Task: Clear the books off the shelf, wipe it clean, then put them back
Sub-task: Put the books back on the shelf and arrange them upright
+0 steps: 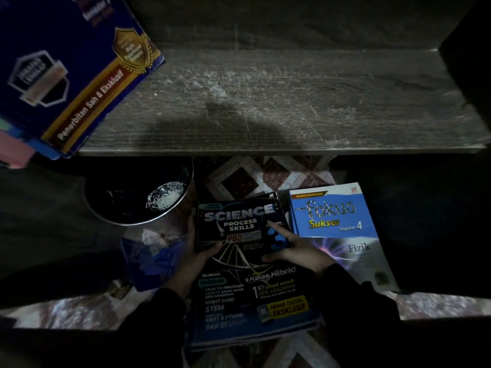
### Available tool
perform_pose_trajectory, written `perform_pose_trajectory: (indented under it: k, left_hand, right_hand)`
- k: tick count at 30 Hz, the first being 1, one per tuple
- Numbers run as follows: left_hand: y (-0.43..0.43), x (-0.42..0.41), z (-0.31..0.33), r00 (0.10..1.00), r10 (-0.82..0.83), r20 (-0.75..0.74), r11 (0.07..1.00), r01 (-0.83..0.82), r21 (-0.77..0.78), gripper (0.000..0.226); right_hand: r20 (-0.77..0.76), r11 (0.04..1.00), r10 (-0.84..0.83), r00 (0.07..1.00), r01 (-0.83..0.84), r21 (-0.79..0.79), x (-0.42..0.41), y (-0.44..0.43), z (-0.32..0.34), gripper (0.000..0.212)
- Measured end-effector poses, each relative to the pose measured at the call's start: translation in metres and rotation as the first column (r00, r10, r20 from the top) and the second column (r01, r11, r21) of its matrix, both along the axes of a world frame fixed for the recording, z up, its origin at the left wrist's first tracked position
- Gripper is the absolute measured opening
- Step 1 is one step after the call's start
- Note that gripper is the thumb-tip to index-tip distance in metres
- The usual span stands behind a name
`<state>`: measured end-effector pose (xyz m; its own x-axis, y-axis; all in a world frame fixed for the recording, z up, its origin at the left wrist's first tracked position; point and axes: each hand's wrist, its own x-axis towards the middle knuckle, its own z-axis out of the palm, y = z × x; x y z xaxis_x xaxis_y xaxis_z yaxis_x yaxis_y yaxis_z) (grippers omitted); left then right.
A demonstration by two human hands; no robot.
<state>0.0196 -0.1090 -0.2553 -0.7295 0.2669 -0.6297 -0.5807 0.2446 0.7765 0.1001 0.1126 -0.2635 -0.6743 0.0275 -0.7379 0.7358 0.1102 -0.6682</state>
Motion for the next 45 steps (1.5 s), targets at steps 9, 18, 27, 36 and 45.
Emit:
perform_pose_trajectory:
  k: [9,18,27,36,45]
  left_hand:
    - [0.013,-0.013,0.055,0.968,-0.252,0.009,0.949,0.249,-0.194,0.058]
    - [-0.003,0.003,0.182,0.84,-0.531,-0.108,0.83,0.491,-0.263,0.064]
    - [-0.052,0.014,0.298,0.772,-0.325,-0.547,0.944,0.301,-0.136,0.073]
    - [-0.028,-0.061,0.308,0.253,0.061,-0.966,0.968,-0.249,-0.005,0.071]
    - [-0.012,-0.135,0.255,-0.035,0.026,-0.999,0.886,-0.462,0.039,0.084]
  right_hand:
    - [0.087,0.998,0.056,0.995,-0.057,0.008,-0.011,0.017,0.077,0.086]
    - [-0.007,0.995,0.097,0.995,-0.097,-0.013,0.05,0.008,0.218,0.101]
    - [-0.399,0.998,0.068,0.914,-0.068,0.014,0.042,-0.025,0.318,0.108]
    - [-0.861,0.963,0.118,0.494,0.153,0.22,-0.136,-0.047,0.33,0.133]
    - [-0.898,0.924,0.184,0.401,0.241,0.297,-0.251,-0.051,0.288,0.135]
